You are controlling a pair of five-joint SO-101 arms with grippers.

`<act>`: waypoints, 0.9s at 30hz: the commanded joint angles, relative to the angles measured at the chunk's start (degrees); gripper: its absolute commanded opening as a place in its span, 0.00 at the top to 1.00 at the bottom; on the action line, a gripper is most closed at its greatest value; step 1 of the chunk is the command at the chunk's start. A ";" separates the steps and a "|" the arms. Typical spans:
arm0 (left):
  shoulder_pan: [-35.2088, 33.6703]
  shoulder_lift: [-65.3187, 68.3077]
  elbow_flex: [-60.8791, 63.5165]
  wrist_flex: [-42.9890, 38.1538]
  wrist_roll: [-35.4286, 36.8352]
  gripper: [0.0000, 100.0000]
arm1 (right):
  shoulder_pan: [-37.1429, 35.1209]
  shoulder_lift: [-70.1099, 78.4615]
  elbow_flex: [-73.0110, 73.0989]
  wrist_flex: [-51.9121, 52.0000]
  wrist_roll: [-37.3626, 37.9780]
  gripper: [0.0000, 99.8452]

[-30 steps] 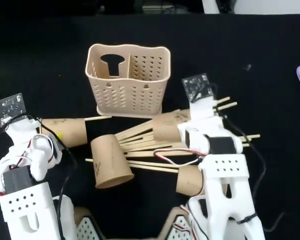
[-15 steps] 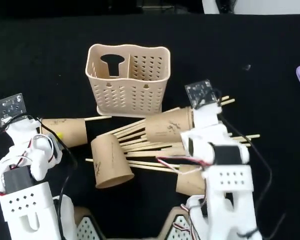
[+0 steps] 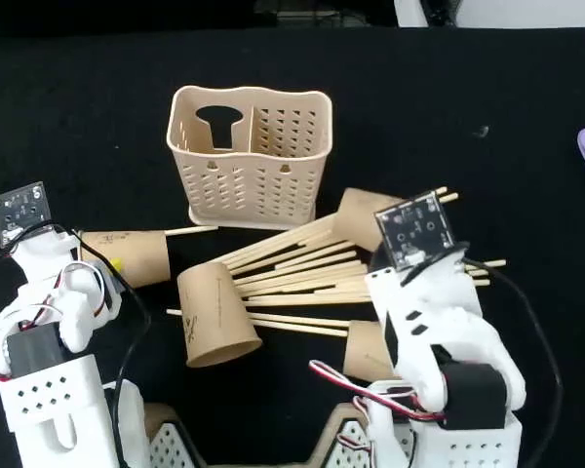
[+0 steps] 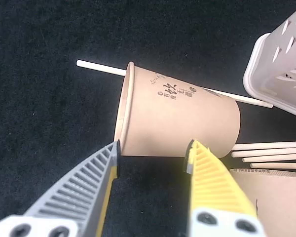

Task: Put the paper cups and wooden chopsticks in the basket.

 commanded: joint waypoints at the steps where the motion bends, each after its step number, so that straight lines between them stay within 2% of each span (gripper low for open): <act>1: -0.40 -0.35 -0.40 -1.05 0.26 0.76 | 5.10 -0.75 2.77 -0.97 -1.41 0.93; 5: -0.31 -0.35 -0.40 -1.05 0.35 0.76 | 10.90 2.07 10.51 -9.23 -4.84 0.78; 12: -0.31 -0.35 -0.40 -1.05 0.35 0.76 | 10.90 18.33 9.63 -17.76 -9.85 0.78; 18: -0.40 -0.35 -0.40 -1.05 0.35 0.76 | 5.45 29.41 1.98 -14.15 -12.66 0.78; 27: -0.40 -0.35 -0.31 -1.05 0.35 0.76 | 6.86 33.27 -0.22 -13.63 -14.15 0.78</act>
